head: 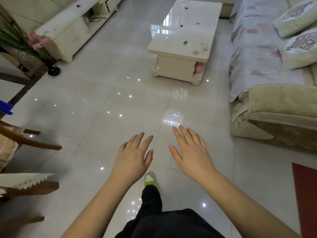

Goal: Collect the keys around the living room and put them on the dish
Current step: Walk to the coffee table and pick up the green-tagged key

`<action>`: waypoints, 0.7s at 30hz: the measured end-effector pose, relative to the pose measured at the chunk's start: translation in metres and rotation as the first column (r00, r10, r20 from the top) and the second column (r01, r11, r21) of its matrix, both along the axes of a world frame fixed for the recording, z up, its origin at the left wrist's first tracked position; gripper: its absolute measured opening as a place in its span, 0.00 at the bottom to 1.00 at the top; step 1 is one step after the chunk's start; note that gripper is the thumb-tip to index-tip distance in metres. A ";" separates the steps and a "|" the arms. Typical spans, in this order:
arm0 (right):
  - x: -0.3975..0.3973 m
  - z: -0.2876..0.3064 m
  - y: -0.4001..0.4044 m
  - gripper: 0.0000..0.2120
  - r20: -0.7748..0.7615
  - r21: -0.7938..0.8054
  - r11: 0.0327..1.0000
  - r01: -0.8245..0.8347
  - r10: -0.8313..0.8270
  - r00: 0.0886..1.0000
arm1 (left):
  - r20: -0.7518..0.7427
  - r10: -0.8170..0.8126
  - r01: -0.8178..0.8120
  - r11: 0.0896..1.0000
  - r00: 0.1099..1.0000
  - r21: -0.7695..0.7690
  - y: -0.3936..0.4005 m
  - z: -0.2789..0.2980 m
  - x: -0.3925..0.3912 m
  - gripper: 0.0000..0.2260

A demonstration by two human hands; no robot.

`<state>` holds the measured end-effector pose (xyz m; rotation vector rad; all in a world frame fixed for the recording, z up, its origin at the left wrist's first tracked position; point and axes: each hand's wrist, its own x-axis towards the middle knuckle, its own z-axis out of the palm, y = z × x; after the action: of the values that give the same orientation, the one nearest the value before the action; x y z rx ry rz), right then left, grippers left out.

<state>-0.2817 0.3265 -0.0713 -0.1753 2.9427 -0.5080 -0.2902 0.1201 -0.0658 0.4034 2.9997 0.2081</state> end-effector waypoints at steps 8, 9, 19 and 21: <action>-0.122 -0.011 -0.041 0.32 0.011 0.013 1.000 0.001 -0.001 1.000 | 0.057 -0.027 0.020 0.994 0.998 0.109 -0.031 -0.019 -0.123 0.24; -0.141 -0.008 -0.045 0.32 0.002 0.009 1.000 0.012 -0.012 1.000 | 0.053 -0.034 0.028 0.993 0.998 0.111 -0.036 -0.017 -0.141 0.24; -0.295 0.007 -0.037 0.32 -0.035 0.012 0.993 0.118 -0.118 0.992 | -0.011 -0.144 0.144 0.980 0.990 0.135 -0.027 0.002 -0.327 0.24; -0.326 0.009 -0.029 0.31 -0.044 0.001 0.991 0.134 -0.134 0.990 | -0.025 -0.152 0.154 0.979 0.988 0.132 -0.016 0.004 -0.361 0.24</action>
<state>-0.6080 0.2978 -0.0625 0.0125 3.0118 -0.5227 -0.6514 0.1038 -0.0618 0.6493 2.9605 0.3956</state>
